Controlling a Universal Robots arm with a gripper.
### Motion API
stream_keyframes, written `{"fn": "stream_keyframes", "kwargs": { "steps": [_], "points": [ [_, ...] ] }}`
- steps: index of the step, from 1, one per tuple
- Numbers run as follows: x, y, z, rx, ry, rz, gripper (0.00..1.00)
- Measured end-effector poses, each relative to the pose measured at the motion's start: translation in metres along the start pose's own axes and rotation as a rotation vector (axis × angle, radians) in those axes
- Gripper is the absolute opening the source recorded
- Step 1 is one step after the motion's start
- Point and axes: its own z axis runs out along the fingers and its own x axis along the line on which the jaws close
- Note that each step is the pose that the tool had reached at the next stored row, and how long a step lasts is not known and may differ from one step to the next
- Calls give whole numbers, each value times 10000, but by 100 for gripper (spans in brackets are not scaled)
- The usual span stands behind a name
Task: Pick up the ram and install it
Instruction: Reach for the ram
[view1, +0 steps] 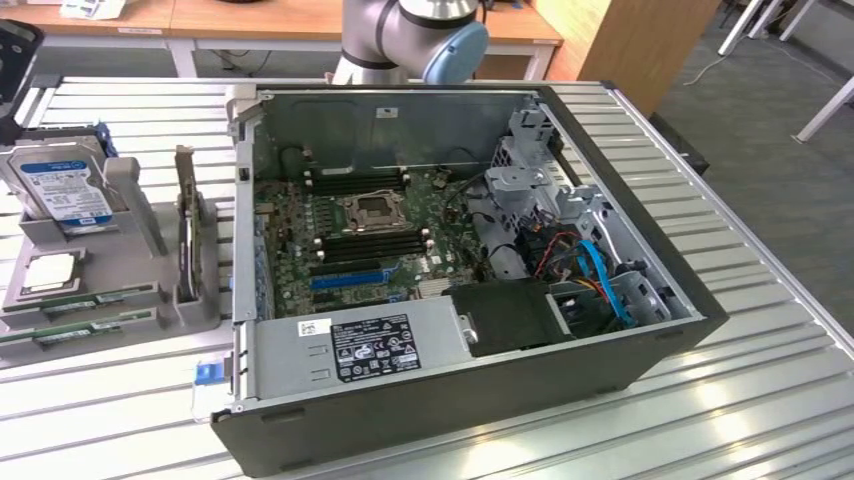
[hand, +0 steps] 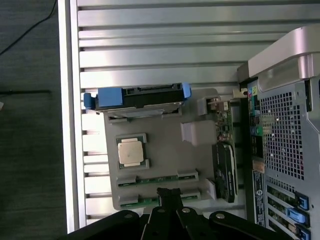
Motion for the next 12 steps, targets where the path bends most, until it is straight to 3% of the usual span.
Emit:
{"fn": "stream_keyframes", "kwargs": {
  "steps": [7, 12],
  "points": [
    [-12, -152, -7, 1, 0, -1, 10],
    [-13, -169, -7, 0, -1, 0, 10]
  ]
}}
